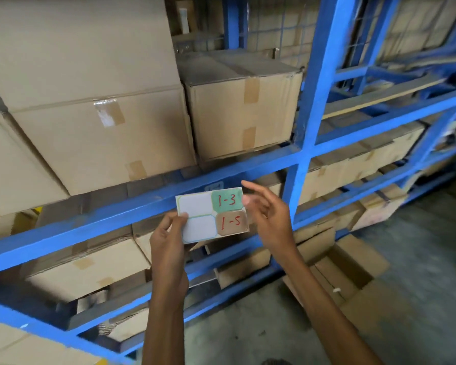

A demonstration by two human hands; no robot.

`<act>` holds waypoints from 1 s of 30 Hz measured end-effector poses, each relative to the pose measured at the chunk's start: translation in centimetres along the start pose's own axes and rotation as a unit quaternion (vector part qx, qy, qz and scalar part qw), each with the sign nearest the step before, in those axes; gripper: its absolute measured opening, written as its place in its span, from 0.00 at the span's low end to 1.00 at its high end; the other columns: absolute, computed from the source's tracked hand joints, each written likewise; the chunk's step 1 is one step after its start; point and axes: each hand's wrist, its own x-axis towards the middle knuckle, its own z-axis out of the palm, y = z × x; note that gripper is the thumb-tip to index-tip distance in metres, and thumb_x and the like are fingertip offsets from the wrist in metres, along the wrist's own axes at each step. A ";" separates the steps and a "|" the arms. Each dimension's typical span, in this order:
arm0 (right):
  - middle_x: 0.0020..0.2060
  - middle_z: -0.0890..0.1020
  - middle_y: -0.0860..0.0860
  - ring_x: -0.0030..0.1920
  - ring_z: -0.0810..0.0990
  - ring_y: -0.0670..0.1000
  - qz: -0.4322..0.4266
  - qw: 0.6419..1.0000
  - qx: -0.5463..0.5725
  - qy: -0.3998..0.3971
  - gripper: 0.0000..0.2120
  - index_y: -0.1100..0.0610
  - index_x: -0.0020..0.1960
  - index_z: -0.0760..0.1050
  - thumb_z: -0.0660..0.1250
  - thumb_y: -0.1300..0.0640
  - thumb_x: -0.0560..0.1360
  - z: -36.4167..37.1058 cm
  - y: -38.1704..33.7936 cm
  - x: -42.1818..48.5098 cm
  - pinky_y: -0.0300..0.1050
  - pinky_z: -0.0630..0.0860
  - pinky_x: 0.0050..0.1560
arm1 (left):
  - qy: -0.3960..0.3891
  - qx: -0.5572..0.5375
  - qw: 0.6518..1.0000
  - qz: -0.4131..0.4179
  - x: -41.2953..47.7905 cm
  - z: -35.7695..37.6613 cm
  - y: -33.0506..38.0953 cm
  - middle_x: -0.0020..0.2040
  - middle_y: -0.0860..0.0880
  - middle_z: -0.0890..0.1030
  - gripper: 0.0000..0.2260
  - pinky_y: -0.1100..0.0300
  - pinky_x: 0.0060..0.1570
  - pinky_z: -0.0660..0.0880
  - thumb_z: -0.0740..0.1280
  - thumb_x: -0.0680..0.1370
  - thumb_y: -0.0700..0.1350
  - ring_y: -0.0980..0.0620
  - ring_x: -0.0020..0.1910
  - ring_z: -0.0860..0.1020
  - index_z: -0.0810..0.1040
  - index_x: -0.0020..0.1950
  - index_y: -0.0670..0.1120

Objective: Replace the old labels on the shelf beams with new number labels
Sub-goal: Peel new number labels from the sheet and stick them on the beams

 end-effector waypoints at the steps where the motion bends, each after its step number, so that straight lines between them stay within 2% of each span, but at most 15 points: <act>1: 0.49 0.88 0.46 0.51 0.86 0.46 -0.012 0.999 -0.022 0.023 0.15 0.56 0.65 0.81 0.71 0.61 0.79 -1.2 0.0 0.3 0.36 0.80 0.47 | -0.017 -0.003 1.000 -0.003 0.2 1.1 -0.4 0.36 0.58 0.83 0.08 0.61 0.36 0.75 0.65 0.82 0.41 0.58 0.40 0.79 0.80 0.43 0.48; 3: 0.49 0.88 0.48 0.48 0.86 0.48 -0.030 0.996 -0.059 0.056 0.15 0.55 0.62 0.83 0.75 0.60 0.76 -2.9 0.0 0.9 0.38 0.81 0.46 | -0.055 -0.013 0.998 -0.013 0.4 2.8 -1.0 0.37 0.56 0.85 0.07 0.61 0.35 0.75 0.65 0.82 0.41 0.59 0.38 0.81 0.79 0.45 0.48; 5: 0.46 0.88 0.44 0.43 0.84 0.43 -0.048 0.991 -0.084 0.091 0.14 0.53 0.60 0.84 0.75 0.61 0.75 -5.2 -0.1 1.9 0.36 0.81 0.46 | -0.111 -0.031 0.993 -0.030 0.6 5.4 -1.8 0.41 0.54 0.87 0.03 0.59 0.37 0.79 0.67 0.80 0.41 0.59 0.39 0.84 0.80 0.51 0.45; 7: 0.44 0.88 0.40 0.41 0.83 0.41 -0.057 0.989 -0.084 0.112 0.14 0.53 0.59 0.84 0.76 0.62 0.75 -7.1 -0.5 3.1 0.34 0.79 0.45 | -0.157 -0.043 0.986 -0.032 1.2 7.7 -2.4 0.49 0.49 0.88 0.14 0.56 0.46 0.84 0.74 0.74 0.40 0.53 0.46 0.86 0.80 0.58 0.42; 9: 0.46 0.88 0.39 0.40 0.83 0.40 -0.064 0.988 -0.080 0.117 0.14 0.54 0.58 0.84 0.76 0.64 0.74 -9.3 -0.7 5.1 0.34 0.79 0.45 | -0.194 -0.040 0.980 -0.023 2.4 10.7 -3.4 0.55 0.44 0.88 0.26 0.53 0.54 0.84 0.81 0.65 0.40 0.47 0.53 0.86 0.80 0.62 0.42; 11: 0.47 0.88 0.40 0.39 0.83 0.40 -0.066 0.987 -0.090 0.112 0.14 0.52 0.57 0.84 0.76 0.64 0.74 -11.7 -0.4 7.0 0.37 0.81 0.45 | -0.212 -0.041 0.976 -0.025 3.5 13.9 -4.5 0.56 0.43 0.87 0.30 0.51 0.55 0.83 0.82 0.60 0.43 0.43 0.55 0.86 0.80 0.61 0.41; 15: 0.43 0.88 0.47 0.41 0.86 0.43 -0.111 0.973 -0.187 0.082 0.14 0.53 0.60 0.85 0.77 0.59 0.75 -16.9 1.0 10.5 0.45 0.84 0.45 | -0.192 -0.012 0.981 0.000 5.3 20.2 -6.6 0.54 0.42 0.87 0.26 0.49 0.53 0.84 0.84 0.57 0.37 0.43 0.53 0.85 0.83 0.53 0.45; 17: 0.42 0.88 0.48 0.42 0.85 0.42 -0.145 0.960 -0.226 0.076 0.14 0.54 0.60 0.85 0.76 0.59 0.75 -18.6 1.5 11.8 0.42 0.83 0.43 | -0.181 0.005 0.983 0.021 5.7 22.4 -7.1 0.52 0.41 0.87 0.22 0.50 0.51 0.84 0.83 0.58 0.38 0.44 0.52 0.85 0.83 0.49 0.48; 19: 0.45 0.88 0.48 0.42 0.85 0.41 -0.157 0.958 -0.229 0.076 0.13 0.55 0.59 0.85 0.76 0.59 0.75 -20.4 2.1 13.6 0.40 0.82 0.42 | -0.180 0.010 0.983 0.030 6.5 24.7 -7.8 0.51 0.43 0.88 0.18 0.51 0.50 0.84 0.81 0.60 0.38 0.45 0.51 0.86 0.84 0.46 0.51; 21: 0.49 0.88 0.48 0.45 0.86 0.44 -0.160 0.960 -0.222 0.067 0.10 0.56 0.57 0.86 0.76 0.60 0.75 -21.9 2.7 15.0 0.44 0.84 0.42 | -0.180 0.029 0.982 0.043 7.1 26.6 -8.2 0.50 0.45 0.88 0.18 0.51 0.50 0.84 0.80 0.60 0.38 0.46 0.50 0.87 0.85 0.44 0.55; 23: 0.52 0.87 0.48 0.51 0.86 0.46 -0.161 0.963 -0.209 0.060 0.08 0.58 0.53 0.86 0.76 0.61 0.75 -23.4 3.5 15.8 0.46 0.84 0.48 | -0.178 0.043 0.981 0.057 7.5 28.0 -8.9 0.49 0.46 0.88 0.18 0.52 0.49 0.84 0.81 0.60 0.38 0.47 0.50 0.86 0.85 0.45 0.54; 26: 0.57 0.85 0.49 0.59 0.83 0.46 -0.160 0.960 -0.218 0.077 0.05 0.58 0.49 0.85 0.77 0.63 0.74 -24.6 4.8 16.6 0.40 0.80 0.56 | -0.188 0.092 0.974 0.081 7.6 29.2 -9.4 0.51 0.48 0.87 0.22 0.52 0.50 0.84 0.82 0.60 0.40 0.47 0.52 0.86 0.83 0.52 0.49; 30: 0.55 0.80 0.50 0.58 0.80 0.47 -0.128 0.952 -0.259 0.101 0.06 0.55 0.46 0.84 0.79 0.61 0.72 -25.9 6.6 17.5 0.37 0.78 0.55 | -0.171 0.192 0.955 0.149 7.5 31.0 -10.9 0.51 0.52 0.86 0.24 0.51 0.51 0.83 0.84 0.62 0.38 0.52 0.51 0.85 0.82 0.53 0.51</act>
